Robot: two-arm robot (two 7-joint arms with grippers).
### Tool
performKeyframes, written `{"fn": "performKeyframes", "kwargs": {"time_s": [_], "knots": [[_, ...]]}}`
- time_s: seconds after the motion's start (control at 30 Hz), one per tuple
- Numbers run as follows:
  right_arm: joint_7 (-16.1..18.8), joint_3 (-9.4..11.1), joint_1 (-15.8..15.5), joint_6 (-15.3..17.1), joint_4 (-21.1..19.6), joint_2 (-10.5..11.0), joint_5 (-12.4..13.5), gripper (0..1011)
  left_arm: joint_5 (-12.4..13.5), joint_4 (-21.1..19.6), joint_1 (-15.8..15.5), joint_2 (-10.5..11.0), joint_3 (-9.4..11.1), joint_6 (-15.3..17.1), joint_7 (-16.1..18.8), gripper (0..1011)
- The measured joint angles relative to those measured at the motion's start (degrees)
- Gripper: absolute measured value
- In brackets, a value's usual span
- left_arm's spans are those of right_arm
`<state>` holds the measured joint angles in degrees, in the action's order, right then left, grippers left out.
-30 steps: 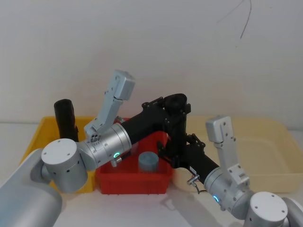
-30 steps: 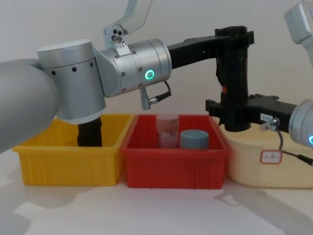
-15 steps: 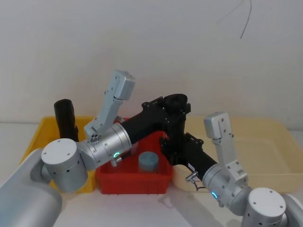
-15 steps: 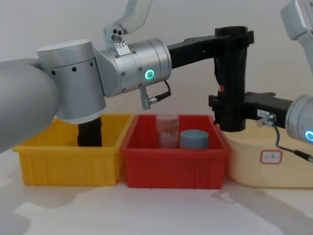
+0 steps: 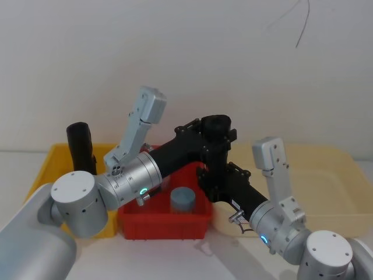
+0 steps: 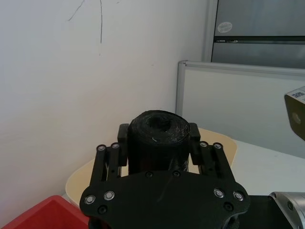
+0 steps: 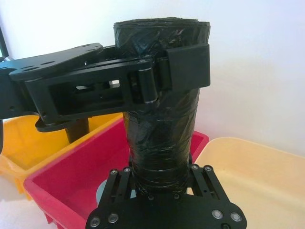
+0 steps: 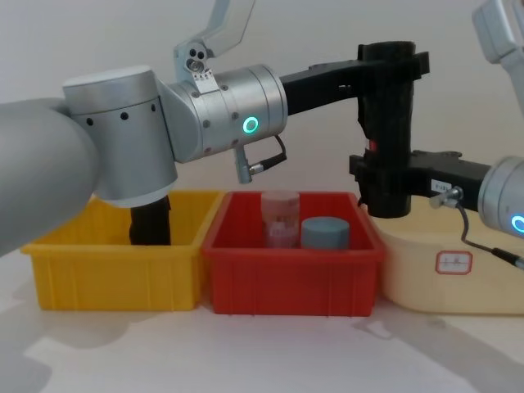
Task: Pick up the garbage bag with the one hand and transfer it to the other hand.
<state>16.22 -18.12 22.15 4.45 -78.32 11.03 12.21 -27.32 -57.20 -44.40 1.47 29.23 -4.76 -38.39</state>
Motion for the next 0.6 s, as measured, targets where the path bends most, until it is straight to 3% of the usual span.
{"fn": "performKeyframes", "kwargs": {"time_s": [0.37,0.6], "knots": [[-0.14,1.10,-0.42,-0.25,0.04,-0.26,1.27,503,0.00,0.00,0.00,0.00,-0.01,0.00,0.00,981],[-1.19,3.68,-0.90,-0.01,0.58,-0.35,3.72,503,-0.01,0.00,0.00,0.00,-0.01,0.00,0.00,1001]]}}
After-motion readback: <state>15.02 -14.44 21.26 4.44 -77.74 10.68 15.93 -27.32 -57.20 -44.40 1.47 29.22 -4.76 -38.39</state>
